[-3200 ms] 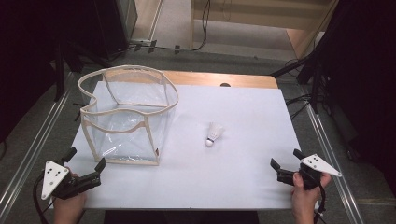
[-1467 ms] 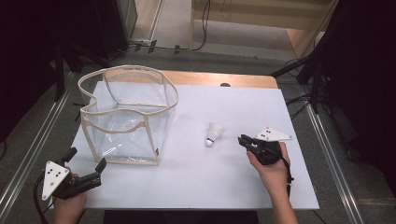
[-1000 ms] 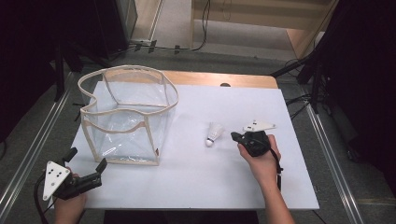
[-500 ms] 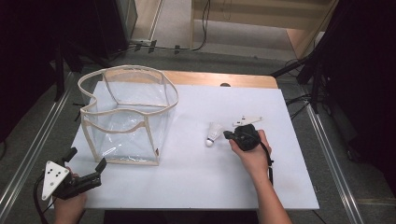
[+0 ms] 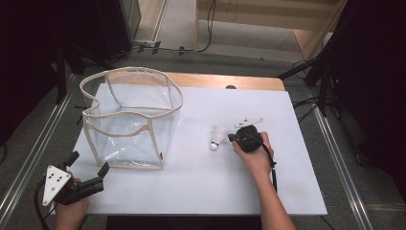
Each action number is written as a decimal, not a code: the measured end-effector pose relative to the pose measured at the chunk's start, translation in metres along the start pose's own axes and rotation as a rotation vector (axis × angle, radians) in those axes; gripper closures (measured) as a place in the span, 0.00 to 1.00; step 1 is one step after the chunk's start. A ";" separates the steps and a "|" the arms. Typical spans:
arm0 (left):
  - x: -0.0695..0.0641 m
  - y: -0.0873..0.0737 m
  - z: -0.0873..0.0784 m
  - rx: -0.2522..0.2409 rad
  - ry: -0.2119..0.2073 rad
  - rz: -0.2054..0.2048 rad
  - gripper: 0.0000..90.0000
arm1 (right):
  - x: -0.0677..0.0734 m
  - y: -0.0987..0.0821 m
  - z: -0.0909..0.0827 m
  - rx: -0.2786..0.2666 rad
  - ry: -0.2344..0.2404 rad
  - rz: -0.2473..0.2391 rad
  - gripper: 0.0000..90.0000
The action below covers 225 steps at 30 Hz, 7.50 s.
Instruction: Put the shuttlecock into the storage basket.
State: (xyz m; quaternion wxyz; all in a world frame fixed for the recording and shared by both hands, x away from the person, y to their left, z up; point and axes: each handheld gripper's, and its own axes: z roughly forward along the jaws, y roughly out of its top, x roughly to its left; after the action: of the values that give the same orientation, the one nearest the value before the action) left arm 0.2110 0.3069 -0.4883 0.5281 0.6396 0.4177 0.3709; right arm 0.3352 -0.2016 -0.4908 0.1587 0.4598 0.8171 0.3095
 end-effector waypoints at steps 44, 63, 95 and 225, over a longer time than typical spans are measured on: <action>0.000 0.000 0.000 -0.002 -0.001 0.001 0.00 | 0.025 0.035 0.024 -0.011 0.057 -0.041 0.98; 0.000 0.000 0.000 0.000 -0.002 0.002 0.00 | 0.039 0.041 0.032 -0.015 0.105 -0.072 0.98; 0.000 0.000 0.000 0.000 -0.004 0.003 0.00 | 0.062 0.047 0.026 -0.042 0.196 -0.139 0.91; 0.001 0.000 0.000 0.000 -0.011 -0.002 0.00 | 0.042 0.055 -0.024 -0.088 0.157 -0.026 0.70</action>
State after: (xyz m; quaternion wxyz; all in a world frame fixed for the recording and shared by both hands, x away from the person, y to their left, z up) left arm 0.2113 0.3077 -0.4882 0.5306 0.6412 0.4156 0.3669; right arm 0.3362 -0.1533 -0.4360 0.1181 0.4160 0.8184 0.3784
